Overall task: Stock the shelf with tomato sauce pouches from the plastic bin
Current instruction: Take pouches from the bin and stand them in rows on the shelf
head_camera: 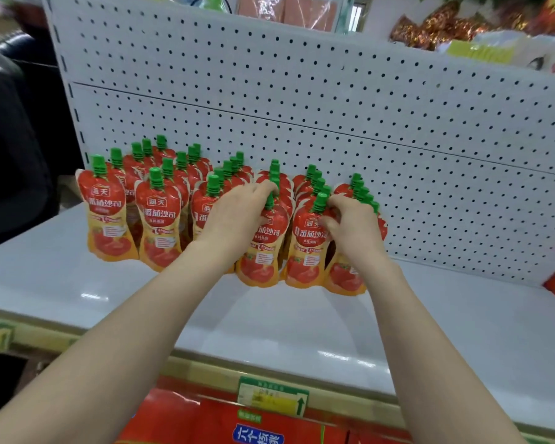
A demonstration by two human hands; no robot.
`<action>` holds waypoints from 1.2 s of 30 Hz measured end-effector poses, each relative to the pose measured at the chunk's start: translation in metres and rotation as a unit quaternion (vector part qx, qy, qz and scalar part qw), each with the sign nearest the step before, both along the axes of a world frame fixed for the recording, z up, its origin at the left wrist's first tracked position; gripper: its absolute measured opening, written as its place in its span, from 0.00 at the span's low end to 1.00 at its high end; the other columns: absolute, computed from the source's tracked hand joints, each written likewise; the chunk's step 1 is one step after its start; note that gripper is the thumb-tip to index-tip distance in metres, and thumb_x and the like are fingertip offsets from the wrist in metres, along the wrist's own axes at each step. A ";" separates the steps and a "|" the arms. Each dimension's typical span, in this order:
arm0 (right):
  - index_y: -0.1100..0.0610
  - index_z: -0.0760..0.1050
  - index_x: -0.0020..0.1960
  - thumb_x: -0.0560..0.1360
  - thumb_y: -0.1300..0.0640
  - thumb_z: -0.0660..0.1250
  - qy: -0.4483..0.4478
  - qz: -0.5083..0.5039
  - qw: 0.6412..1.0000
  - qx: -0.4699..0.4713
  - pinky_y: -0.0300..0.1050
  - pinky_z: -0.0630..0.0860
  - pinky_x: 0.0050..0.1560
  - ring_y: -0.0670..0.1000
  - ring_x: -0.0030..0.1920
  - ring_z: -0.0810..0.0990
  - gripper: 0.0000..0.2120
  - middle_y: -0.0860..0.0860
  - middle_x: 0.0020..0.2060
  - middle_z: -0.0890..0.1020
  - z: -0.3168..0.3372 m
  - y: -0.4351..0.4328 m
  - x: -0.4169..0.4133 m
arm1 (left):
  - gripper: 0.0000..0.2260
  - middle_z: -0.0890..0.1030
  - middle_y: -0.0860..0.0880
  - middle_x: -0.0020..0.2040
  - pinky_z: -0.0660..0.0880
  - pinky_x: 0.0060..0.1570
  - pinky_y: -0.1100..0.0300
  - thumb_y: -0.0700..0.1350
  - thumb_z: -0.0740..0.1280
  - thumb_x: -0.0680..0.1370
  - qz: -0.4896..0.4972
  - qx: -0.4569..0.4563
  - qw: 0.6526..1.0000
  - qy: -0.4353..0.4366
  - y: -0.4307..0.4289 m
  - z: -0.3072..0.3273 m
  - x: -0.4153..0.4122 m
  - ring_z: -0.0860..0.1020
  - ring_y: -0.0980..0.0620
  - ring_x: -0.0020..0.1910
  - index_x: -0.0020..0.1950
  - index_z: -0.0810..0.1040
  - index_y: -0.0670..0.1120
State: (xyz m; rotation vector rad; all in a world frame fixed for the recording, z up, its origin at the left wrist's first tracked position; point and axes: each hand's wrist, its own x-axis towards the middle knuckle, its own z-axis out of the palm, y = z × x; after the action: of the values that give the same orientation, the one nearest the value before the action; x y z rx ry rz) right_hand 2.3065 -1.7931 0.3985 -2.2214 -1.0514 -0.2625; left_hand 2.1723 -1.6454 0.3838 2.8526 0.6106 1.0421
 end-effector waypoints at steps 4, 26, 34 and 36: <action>0.55 0.79 0.62 0.77 0.57 0.69 -0.001 0.014 1.000 0.022 0.42 0.72 0.50 0.51 0.50 0.80 0.13 0.50 0.52 0.83 -0.007 -0.003 0.002 | 0.22 0.80 0.48 0.52 0.78 0.48 0.50 0.39 0.73 0.73 -0.009 0.003 1.000 -0.030 -0.002 -0.005 0.008 0.78 0.46 0.51 0.63 0.71 0.48; 0.59 0.69 0.58 0.71 0.48 0.75 0.168 -0.154 0.967 0.116 0.60 0.75 0.57 0.62 0.57 0.77 0.25 0.57 0.56 0.80 -0.111 -0.037 0.024 | 0.41 0.62 0.41 0.68 0.79 0.37 0.49 0.34 0.77 0.63 0.062 -0.018 0.996 0.063 -0.033 -0.100 -0.015 0.72 0.37 0.58 0.71 0.63 0.52; 0.59 0.65 0.70 0.69 0.50 0.77 0.160 -0.167 0.961 0.151 0.59 0.72 0.64 0.62 0.66 0.72 0.36 0.59 0.65 0.73 -0.111 -0.042 0.019 | 0.41 0.64 0.40 0.69 0.76 0.53 0.47 0.38 0.79 0.62 0.075 0.058 0.994 0.046 -0.030 -0.098 -0.015 0.70 0.37 0.64 0.72 0.65 0.50; 0.59 0.59 0.75 0.70 0.53 0.77 0.114 -0.212 0.949 0.203 0.57 0.65 0.69 0.61 0.71 0.65 0.41 0.60 0.70 0.67 -0.104 -0.044 0.005 | 0.38 0.61 0.40 0.74 0.64 0.69 0.42 0.42 0.76 0.68 0.083 0.111 0.990 -0.009 -0.022 -0.092 -0.027 0.60 0.36 0.74 0.75 0.63 0.48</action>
State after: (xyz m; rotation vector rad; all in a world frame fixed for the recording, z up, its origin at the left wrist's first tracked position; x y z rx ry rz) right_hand 2.3114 -1.8367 0.2948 -2.0134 -0.3474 -0.3608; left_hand 2.1455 -1.6676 0.2918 3.0186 0.7908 1.2315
